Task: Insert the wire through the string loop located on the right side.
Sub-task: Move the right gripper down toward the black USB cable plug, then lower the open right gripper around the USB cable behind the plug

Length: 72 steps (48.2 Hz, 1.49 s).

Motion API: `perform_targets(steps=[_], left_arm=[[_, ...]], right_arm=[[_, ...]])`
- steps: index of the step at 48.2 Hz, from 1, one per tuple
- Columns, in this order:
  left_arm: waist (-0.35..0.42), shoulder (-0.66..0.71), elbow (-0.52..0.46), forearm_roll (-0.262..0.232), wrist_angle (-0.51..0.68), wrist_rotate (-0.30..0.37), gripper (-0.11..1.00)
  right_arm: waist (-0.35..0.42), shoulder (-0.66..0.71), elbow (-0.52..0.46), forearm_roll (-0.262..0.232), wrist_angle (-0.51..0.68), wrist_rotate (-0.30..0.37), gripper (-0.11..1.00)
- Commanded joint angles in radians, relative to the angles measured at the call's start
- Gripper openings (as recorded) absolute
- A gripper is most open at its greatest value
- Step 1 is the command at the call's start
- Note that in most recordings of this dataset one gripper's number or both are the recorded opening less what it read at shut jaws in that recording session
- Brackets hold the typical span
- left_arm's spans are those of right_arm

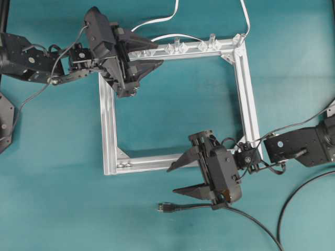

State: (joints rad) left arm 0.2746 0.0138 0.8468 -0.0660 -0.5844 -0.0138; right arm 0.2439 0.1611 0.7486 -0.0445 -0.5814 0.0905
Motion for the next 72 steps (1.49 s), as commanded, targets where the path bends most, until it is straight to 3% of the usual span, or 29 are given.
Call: perform_targets(steps=[1,8,27,43,50,72], left_arm=[[-0.003,-0.034,-0.009,0.003,0.015,-0.002,0.59],[-0.006,-0.051,-0.009,0.003,0.067,-0.005,0.59],[-0.006,-0.114,0.034,0.003,0.127,-0.002,0.59],[-0.005,-0.138,0.066,0.003,0.127,0.002,0.6],[-0.005,-0.153,0.08,0.003,0.127,0.002,0.67],[-0.006,-0.193,0.12,0.003,0.129,-0.002,0.69]], right_arm=[[0.003,-0.028,-0.009,0.003,-0.005,0.0,0.69],[0.003,-0.049,-0.005,0.037,0.0,0.002,0.69],[0.054,-0.147,0.089,0.304,0.011,-0.057,0.69],[0.123,-0.143,0.038,0.569,-0.012,-0.245,0.69],[0.141,-0.124,0.018,0.653,-0.023,-0.311,0.68],[0.209,-0.094,0.011,0.69,-0.041,-0.316,0.68]])
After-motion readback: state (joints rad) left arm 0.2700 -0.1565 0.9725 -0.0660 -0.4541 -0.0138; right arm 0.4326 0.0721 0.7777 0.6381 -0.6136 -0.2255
